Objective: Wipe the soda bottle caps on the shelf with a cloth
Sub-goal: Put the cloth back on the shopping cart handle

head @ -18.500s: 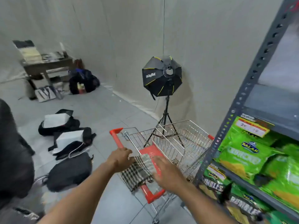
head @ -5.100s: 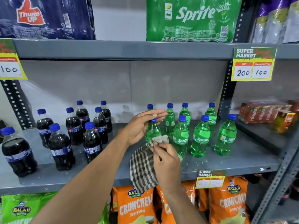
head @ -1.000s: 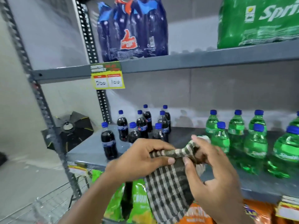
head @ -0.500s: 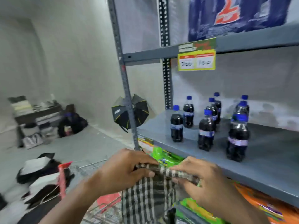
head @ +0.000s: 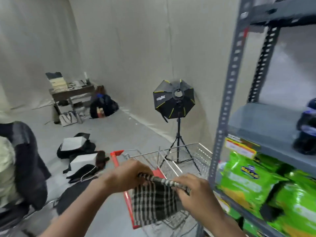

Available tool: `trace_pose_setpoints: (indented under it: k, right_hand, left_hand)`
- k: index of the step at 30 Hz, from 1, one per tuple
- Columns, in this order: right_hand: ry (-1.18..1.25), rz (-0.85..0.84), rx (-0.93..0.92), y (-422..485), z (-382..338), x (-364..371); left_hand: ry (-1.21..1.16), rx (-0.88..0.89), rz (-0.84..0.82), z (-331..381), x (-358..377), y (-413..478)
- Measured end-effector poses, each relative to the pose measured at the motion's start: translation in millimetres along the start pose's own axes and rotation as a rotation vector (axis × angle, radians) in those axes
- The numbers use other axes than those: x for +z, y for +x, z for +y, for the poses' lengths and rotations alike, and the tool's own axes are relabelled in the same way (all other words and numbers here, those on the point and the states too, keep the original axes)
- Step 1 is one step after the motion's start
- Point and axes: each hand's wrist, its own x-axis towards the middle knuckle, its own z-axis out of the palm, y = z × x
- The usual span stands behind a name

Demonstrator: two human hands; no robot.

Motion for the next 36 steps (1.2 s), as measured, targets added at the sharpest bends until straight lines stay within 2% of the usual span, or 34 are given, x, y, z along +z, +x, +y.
trace_pose_setpoints:
  k: [5, 9, 14, 16, 20, 24, 29, 36]
  right_hand:
    - [-0.13, -0.044, 0.076, 51.7, -7.3, 83.5]
    - [-0.244, 0.009, 0.095, 81.2, -9.9, 122.0]
    - [-0.426, 0.065, -0.055, 107.6, 1.8, 162.7]
    - [-0.479, 0.056, -0.105, 108.9, 8.7, 186.6]
    - [-0.449, -0.096, -0.077, 87.5, 14.8, 244.9]
    - [-0.437, -0.345, -0.006, 50.4, 20.1, 301.0]
    - [-0.41, -0.357, -0.01, 44.1, 25.5, 312.5]
    - [-0.336, -0.418, -0.084, 45.2, 16.8, 322.7]
  left_hand:
    - [0.097, 0.014, 0.021, -88.3, 3.5, 23.4]
    - [0.088, 0.038, 0.076, -135.4, 19.0, 42.5]
    - [0.136, 0.117, 0.274, -179.1, 41.4, 52.2]
    - [0.17, 0.138, 0.293, -199.9, 57.8, 51.8]
    - [0.252, 0.159, 0.16, -240.9, 104.6, 45.5]
    - [0.336, 0.173, 0.035, -258.6, 135.8, 28.4]
    - [0.313, 0.141, 0.102, -264.7, 145.3, 21.1]
    - [0.321, 0.075, 0.061, -281.3, 154.8, 19.2]
